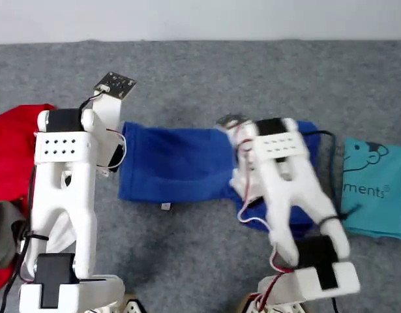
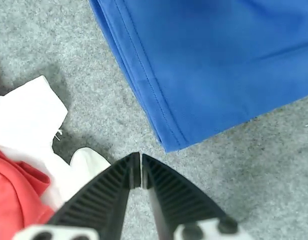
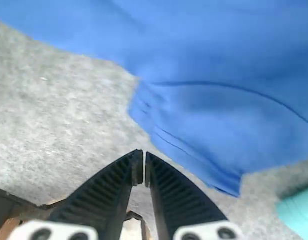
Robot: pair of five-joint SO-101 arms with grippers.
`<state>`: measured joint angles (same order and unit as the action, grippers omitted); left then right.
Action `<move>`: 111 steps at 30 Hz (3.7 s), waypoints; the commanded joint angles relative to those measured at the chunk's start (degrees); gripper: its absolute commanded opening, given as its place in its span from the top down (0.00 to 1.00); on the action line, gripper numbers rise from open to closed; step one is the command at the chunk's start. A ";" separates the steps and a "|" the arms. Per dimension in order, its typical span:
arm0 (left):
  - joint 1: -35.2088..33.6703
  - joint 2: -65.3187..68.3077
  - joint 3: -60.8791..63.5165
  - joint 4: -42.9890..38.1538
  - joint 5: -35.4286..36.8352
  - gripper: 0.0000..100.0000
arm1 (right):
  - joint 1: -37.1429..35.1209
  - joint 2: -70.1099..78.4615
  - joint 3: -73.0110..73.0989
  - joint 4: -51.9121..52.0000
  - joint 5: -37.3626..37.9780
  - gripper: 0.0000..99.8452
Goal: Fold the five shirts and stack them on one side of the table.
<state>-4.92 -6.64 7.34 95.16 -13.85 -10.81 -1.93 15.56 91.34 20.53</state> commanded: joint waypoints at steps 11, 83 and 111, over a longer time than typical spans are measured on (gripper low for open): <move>0.09 -3.43 -2.51 1.23 -0.09 0.98 | -1.98 11.30 6.15 -10.42 -1.67 0.99; 29.80 10.20 -3.47 -12.75 -1.58 0.92 | 19.56 -56.13 6.59 -13.41 -2.81 0.99; 59.60 53.89 -58.77 3.25 2.02 0.81 | 9.71 -78.37 4.48 -13.41 -9.49 0.99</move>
<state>53.54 45.76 -45.58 96.40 -12.44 -0.79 -80.09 22.33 77.80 11.47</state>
